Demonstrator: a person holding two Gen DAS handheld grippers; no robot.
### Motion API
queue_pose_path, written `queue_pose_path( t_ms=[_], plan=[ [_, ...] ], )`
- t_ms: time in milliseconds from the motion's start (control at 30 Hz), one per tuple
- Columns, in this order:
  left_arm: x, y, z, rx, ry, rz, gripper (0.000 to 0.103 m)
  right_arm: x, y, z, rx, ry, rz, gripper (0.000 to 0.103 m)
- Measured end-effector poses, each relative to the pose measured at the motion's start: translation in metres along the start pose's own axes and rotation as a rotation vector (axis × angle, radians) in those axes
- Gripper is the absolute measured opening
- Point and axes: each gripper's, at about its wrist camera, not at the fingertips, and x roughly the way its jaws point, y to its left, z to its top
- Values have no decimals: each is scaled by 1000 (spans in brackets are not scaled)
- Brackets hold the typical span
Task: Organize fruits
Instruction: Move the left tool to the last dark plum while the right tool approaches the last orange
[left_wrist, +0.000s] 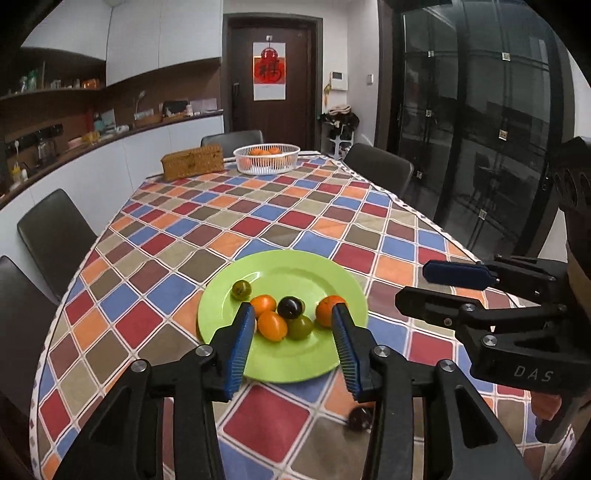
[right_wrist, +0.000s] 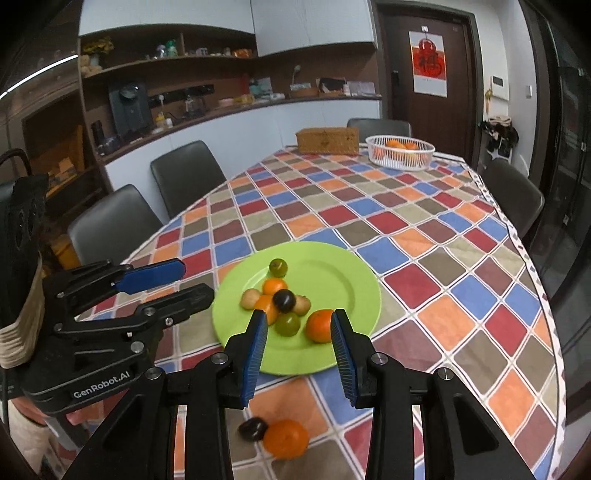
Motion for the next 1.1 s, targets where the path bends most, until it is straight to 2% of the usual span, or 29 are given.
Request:
queue_pose_path(
  t_ms=[33,300,533,767,1000,1100],
  plan=[
    [-5,-2,-3,3,-5,3,45,-4,1,-2,1,-9,0,46],
    [-30,-21,-34,51,-29,4,55,-32,10,-25,-39,-39,-14,46],
    [-34,-38,-58,119,-32,-26,62,-39,13,-52,-89,-5,-16,46],
    [-22,-50,-72,201,6,-80,63,-32,12,-73,-126,59,-20,46],
    [1,-54,-82,242,70,-136,62,-19,10,-89,-167,133,-25,46],
    [13,-56,-87,256,105,-154,56,-12,8,-95,-169,161,-23,46]
  ],
)
